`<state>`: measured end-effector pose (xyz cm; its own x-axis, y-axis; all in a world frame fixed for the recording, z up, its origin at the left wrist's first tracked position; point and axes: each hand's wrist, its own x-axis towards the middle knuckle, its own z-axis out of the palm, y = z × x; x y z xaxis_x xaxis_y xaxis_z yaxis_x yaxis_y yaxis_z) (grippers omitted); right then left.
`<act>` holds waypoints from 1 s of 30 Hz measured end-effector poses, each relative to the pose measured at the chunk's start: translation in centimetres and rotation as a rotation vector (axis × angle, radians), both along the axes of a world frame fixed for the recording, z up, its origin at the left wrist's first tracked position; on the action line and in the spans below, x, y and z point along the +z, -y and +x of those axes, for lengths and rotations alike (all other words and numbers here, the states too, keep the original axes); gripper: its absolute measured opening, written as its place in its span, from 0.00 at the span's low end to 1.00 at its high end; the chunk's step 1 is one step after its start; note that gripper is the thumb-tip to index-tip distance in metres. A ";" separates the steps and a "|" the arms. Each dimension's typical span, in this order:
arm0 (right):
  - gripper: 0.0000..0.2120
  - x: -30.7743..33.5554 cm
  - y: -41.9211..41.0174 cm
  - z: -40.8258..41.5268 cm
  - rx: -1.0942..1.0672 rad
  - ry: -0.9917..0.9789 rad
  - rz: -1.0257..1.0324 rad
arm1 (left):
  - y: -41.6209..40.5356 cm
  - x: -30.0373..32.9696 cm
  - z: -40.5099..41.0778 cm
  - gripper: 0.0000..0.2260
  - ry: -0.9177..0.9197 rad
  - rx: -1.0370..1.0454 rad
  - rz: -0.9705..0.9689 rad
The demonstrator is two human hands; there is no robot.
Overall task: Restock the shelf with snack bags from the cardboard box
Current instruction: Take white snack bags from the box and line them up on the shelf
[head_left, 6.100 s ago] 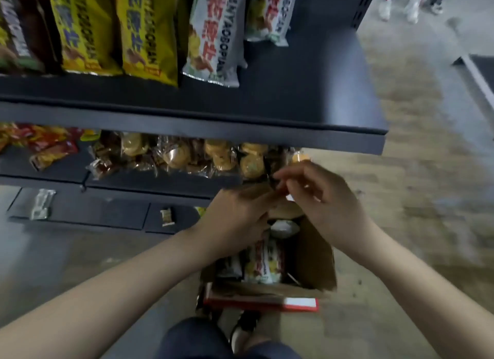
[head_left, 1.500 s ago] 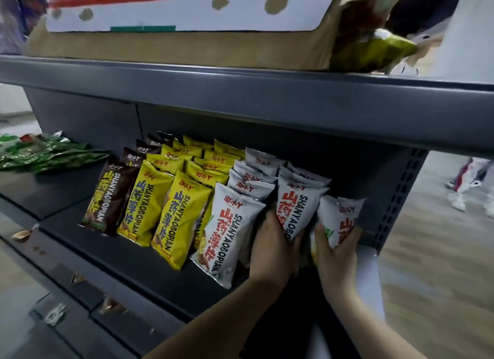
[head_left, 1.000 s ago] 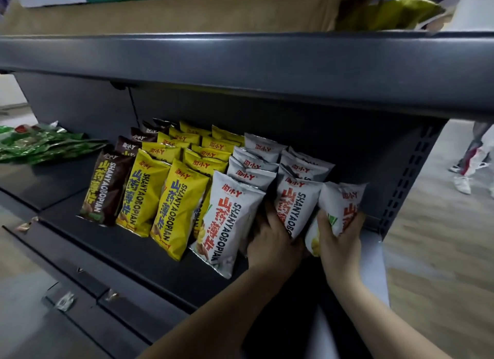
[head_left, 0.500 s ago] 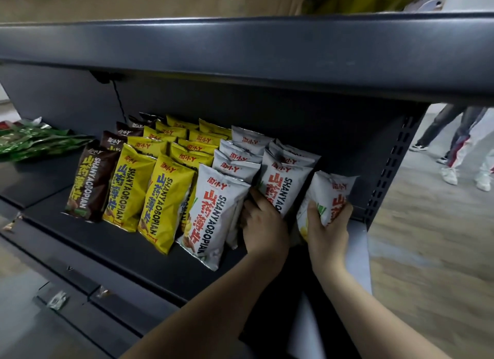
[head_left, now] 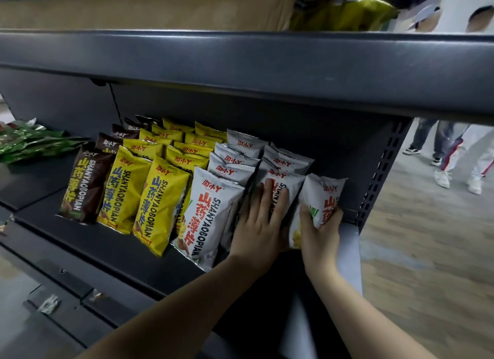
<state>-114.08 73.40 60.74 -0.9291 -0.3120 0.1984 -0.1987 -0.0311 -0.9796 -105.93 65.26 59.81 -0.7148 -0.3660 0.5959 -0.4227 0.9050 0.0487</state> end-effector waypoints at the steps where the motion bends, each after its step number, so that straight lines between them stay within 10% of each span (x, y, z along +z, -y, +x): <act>1: 0.21 0.0 0.0 -0.1 0.008 0.005 -0.011 | 0.3 0.1 -0.4 0.27 -0.005 -0.002 0.030; 18: 0.14 2.1 -4.2 3.5 0.322 0.013 0.116 | -4.5 2.8 6.3 0.29 -0.065 -0.306 0.252; 30: 0.17 0.3 -1.7 6.1 0.366 -0.107 0.274 | -4.1 0.0 6.9 0.40 -0.116 -0.012 0.488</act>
<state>-107.96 75.05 61.01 -0.7267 -0.6700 0.1517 -0.3237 0.1391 -0.9359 -99.07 69.33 59.78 -0.6598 -0.6143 0.4328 -0.3795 0.7695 0.5137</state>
